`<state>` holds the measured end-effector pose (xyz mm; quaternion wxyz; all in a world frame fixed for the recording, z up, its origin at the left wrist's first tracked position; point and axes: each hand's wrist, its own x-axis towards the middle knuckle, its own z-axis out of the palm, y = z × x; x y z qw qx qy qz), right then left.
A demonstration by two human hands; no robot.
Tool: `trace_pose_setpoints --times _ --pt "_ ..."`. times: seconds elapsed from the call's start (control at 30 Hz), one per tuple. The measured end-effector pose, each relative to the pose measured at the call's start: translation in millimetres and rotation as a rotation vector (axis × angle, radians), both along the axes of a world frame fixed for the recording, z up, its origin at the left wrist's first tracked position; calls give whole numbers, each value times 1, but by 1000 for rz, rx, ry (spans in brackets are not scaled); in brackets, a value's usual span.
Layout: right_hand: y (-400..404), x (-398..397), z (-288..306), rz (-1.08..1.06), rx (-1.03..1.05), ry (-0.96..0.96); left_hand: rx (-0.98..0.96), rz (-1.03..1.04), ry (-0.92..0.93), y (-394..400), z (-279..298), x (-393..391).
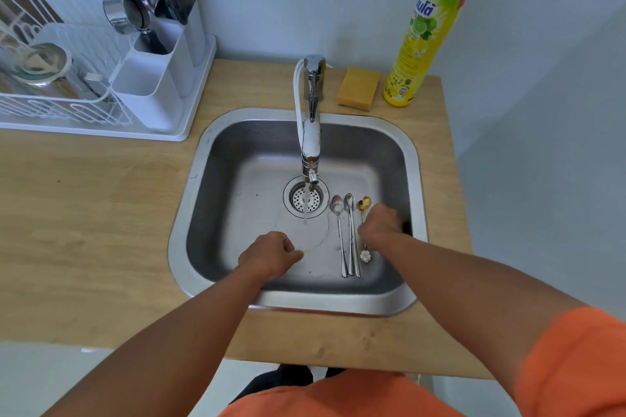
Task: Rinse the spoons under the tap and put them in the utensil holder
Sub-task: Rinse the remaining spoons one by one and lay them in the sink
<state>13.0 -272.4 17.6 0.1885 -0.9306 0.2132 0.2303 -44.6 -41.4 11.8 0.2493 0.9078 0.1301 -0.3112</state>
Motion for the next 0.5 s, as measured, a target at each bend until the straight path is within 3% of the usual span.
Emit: trace_pose_setpoints --times 0.5 --pt "6 0 -6 104 -98 16 22 21 21 33 -6 3"
